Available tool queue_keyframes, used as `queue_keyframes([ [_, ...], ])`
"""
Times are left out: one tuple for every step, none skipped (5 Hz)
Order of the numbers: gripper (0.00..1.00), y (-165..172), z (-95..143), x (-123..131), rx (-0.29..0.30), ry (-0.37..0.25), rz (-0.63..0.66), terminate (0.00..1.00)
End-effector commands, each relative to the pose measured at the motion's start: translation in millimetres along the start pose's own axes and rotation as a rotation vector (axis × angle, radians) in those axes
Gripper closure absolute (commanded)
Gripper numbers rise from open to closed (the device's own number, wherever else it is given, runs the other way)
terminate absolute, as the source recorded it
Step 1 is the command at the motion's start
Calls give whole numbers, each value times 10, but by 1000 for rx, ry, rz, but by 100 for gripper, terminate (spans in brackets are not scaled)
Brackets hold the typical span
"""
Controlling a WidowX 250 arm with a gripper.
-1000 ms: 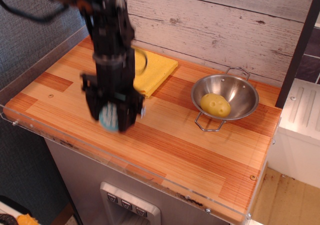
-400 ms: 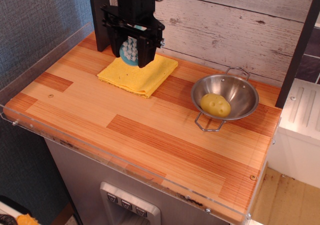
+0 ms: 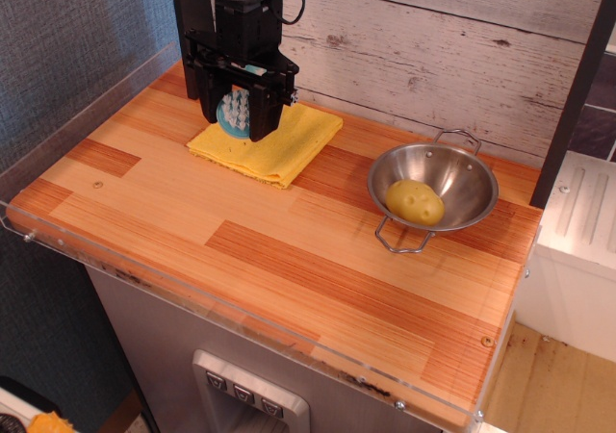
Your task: Place the brush on the cloth
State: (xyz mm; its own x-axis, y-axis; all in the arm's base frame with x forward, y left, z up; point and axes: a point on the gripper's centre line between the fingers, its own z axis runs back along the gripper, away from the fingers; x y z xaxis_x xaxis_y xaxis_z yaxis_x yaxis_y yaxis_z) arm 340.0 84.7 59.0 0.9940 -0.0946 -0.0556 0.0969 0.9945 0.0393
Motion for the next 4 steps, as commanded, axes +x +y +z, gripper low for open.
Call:
queue_keyframes([
  [0,111,130,-8,23,-42,31,0],
  [0,104,199,-46,17,-64,36,0],
  [0,48,396,-211,4,-99,32,0],
  [0,-87,566,-563,-47,-114,55,0],
])
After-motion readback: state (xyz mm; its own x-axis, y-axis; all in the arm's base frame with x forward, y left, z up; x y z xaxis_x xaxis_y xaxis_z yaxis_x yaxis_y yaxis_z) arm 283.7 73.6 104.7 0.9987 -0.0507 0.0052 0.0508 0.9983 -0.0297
